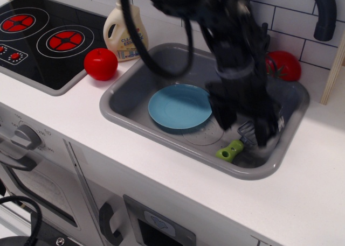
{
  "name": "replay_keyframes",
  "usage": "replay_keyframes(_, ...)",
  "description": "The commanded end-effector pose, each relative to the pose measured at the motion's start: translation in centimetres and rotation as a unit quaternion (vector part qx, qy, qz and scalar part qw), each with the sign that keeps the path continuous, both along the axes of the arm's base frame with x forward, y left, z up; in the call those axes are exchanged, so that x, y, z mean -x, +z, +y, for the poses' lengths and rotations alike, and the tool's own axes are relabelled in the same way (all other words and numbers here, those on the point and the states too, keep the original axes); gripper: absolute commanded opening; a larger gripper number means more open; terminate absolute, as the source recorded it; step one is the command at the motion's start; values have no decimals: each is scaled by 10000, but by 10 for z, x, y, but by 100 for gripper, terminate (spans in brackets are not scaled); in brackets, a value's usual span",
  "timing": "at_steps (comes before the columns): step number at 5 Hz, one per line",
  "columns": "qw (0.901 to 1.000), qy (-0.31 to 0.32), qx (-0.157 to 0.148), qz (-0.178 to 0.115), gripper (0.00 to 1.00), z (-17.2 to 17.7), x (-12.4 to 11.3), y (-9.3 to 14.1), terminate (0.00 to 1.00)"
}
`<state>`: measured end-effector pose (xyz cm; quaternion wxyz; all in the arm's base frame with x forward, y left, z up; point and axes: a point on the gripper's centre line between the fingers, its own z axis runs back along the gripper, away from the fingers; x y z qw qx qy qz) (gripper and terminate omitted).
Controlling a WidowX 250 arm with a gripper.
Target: Take spatula off plate sink
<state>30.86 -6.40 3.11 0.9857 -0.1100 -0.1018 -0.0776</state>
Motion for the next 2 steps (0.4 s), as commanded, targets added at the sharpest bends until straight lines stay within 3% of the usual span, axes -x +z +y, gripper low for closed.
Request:
replay_keyframes(1,9994,48,47,-329,100,7,-12,20,0)
replay_keyframes(2,9994,48,47,-329,100,7,-12,20,100)
